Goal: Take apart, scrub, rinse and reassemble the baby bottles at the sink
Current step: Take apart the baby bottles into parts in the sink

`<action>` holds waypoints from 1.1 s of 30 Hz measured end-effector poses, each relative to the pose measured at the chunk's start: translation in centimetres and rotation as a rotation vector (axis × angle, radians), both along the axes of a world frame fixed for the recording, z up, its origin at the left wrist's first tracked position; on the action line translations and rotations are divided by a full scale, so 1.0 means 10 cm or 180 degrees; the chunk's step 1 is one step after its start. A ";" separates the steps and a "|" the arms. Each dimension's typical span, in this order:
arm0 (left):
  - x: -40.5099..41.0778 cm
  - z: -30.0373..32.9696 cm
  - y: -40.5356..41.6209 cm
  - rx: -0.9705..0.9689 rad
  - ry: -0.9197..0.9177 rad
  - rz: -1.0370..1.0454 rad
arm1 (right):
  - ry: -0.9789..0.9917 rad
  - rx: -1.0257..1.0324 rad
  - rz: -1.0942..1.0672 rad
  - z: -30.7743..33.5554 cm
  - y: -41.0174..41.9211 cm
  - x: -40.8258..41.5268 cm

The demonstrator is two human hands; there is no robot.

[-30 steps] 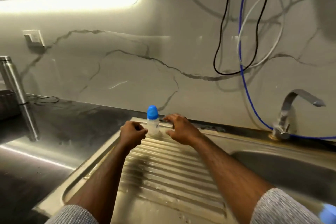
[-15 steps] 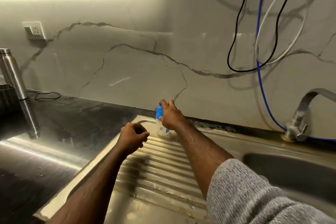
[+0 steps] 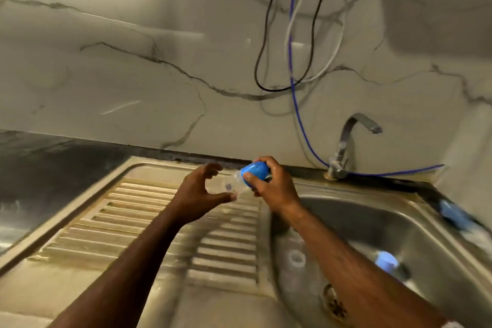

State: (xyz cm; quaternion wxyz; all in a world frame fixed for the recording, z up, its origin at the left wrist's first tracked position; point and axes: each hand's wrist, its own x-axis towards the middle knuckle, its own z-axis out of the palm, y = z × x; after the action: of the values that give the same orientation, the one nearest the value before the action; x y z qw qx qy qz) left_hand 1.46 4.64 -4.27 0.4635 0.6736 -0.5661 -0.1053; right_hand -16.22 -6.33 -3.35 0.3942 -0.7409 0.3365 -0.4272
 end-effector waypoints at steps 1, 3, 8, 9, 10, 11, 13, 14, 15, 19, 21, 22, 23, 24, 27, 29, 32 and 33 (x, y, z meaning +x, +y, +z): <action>-0.22 0.01 -0.08 -0.0014 -0.0042 -0.0158 | -0.0045 0.0015 -0.0062 -0.03 -0.02 -0.27; -0.66 -0.02 -0.28 -0.0044 -0.0150 -0.0449 | -0.0048 0.0129 -0.0126 -0.09 -0.07 -0.77; -1.68 -0.14 -0.69 0.0400 -0.0523 -0.1173 | 0.0221 0.0404 -0.0125 -0.19 -0.15 -1.81; -1.85 -0.18 -0.76 0.0488 -0.0623 -0.1252 | 0.0268 0.0406 -0.0159 -0.21 -0.17 -1.98; -1.97 -0.23 -0.82 0.0546 -0.0671 -0.1309 | 0.0296 0.0448 -0.0178 -0.24 -0.20 -2.12; -2.09 -0.29 -0.89 0.0595 -0.0697 -0.1361 | 0.0268 0.0549 -0.0172 -0.28 -0.23 -2.25; -2.27 -0.41 -0.98 0.0703 -0.0726 -0.1411 | 0.0106 0.0847 -0.0062 -0.38 -0.29 -2.46; -2.33 -0.47 -1.02 0.0767 -0.0730 -0.1445 | 0.0019 0.1053 0.0043 -0.42 -0.32 -2.54; -2.38 -0.51 -1.05 0.0846 -0.0751 -0.1462 | -0.0020 0.1266 0.0156 -0.44 -0.35 -2.59; -2.41 -0.60 -1.13 0.0978 -0.0807 -0.1431 | 0.0131 0.1483 0.0128 -0.49 -0.47 -2.66; -2.37 -0.62 -1.15 0.0911 -0.0794 -0.1481 | 0.0221 0.1452 0.0120 -0.51 -0.50 -2.64; -2.35 -0.63 -1.16 0.0894 -0.0785 -0.1516 | 0.0295 0.1420 0.0142 -0.52 -0.50 -2.63; -2.32 -0.63 -1.16 0.0894 -0.0795 -0.1535 | 0.0372 0.1394 0.0173 -0.53 -0.50 -2.61; -2.29 -0.64 -1.16 0.0896 -0.0787 -0.1554 | 0.0422 0.1378 0.0196 -0.53 -0.49 -2.60; -2.23 -0.62 -1.14 0.0921 -0.0619 -0.1633 | 0.0369 0.1315 0.0228 -0.50 -0.46 -2.56; -2.21 -0.59 -1.13 0.0947 -0.0450 -0.1725 | 0.0357 0.1275 0.0271 -0.50 -0.45 -2.56; -2.21 -0.55 -1.12 0.0993 -0.0253 -0.1859 | 0.0408 0.1284 0.0330 -0.48 -0.44 -2.57; -2.21 -0.55 -1.12 0.0999 -0.0209 -0.1871 | 0.0429 0.1283 0.0341 -0.48 -0.44 -2.57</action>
State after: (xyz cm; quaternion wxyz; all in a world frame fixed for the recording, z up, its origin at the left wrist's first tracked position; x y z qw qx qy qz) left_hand -20.63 -6.55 -9.76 0.2854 0.5477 -0.7276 -0.2985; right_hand -41.92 -10.75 -8.16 0.5331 -0.6907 0.4008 -0.2793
